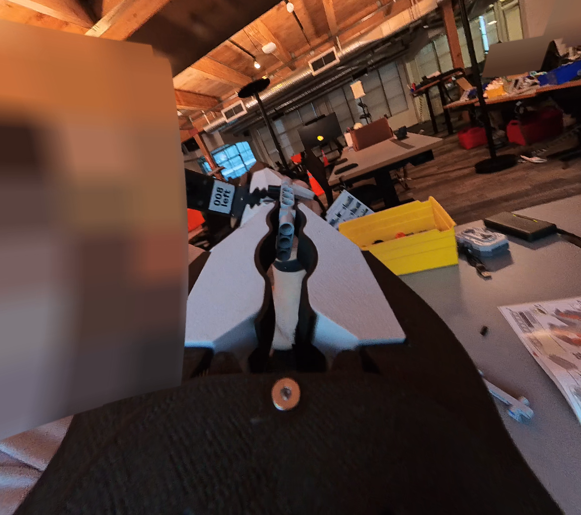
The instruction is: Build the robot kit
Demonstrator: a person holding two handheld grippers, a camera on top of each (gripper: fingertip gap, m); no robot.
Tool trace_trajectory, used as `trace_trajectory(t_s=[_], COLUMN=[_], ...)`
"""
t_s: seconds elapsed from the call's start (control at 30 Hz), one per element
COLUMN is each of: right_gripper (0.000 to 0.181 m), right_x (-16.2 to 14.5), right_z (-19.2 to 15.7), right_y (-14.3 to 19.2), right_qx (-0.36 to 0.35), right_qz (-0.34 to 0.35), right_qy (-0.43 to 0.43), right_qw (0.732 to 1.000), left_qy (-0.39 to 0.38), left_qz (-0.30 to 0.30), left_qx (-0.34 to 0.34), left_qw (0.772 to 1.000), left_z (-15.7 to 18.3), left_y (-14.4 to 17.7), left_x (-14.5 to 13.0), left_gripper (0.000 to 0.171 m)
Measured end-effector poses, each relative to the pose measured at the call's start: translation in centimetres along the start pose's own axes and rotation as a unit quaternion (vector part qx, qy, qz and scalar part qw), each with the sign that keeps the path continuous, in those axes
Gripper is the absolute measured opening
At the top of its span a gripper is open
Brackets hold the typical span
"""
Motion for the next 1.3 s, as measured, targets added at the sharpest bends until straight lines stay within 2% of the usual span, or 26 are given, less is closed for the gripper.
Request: trace_trajectory(t_s=[0.03,0.2,0.43,0.67,0.77,0.97,1.13,1.3], right_gripper=[0.005,0.005,0.005,0.005,0.005,0.005,0.005,0.005], right_x=[0.0,-0.1,-0.6,-1.0,-1.6,-4.0,-5.9,-6.4], right_z=[0.4,0.7,0.9,2.5,3.3,5.2,5.9,6.1], right_y=[0.2,0.3,0.2,1.4,2.4,4.7,6.3,6.9], right_qx=[-0.014,-0.03,-0.047,-0.09,-0.112,-0.16,-0.167,-0.152], right_qz=[-0.006,-0.013,-0.031,-0.065,-0.094,-0.184,-0.241,-0.247], right_qy=[0.011,0.025,0.046,0.058,0.052,0.027,-0.008,-0.043], right_qw=[1.0,0.999,0.997,0.992,0.988,0.969,0.956,0.956], left_qy=[0.001,-0.023,-0.027,-0.032,-0.036,-0.062,-0.068,-0.067], left_qz=[-0.001,-0.016,-0.044,-0.067,-0.079,-0.108,-0.121,-0.133], left_qx=[0.0,0.008,-0.019,-0.049,-0.077,-0.175,-0.226,-0.247], left_qw=[1.0,1.0,0.999,0.996,0.993,0.977,0.964,0.958], left_z=[0.0,0.0,0.9,2.1,3.1,6.7,8.6,9.3], left_y=[-0.1,-0.4,-1.0,-1.8,-1.9,-2.1,-1.9,-1.6], left_x=[-0.1,-0.6,-2.5,-4.4,-5.2,-7.4,-8.4,-9.1], left_gripper=[0.003,0.003,0.002,0.002,0.002,0.003,0.003,0.003])
Point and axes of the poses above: each gripper's, where its closed fingertips meet, y back along the fingers, x out of its top, z = x × y across the jaws, the point moved 1 cm from there along y, back along the fingers, and after that the axes turned 15 degrees about z, right-handed, at the moved point
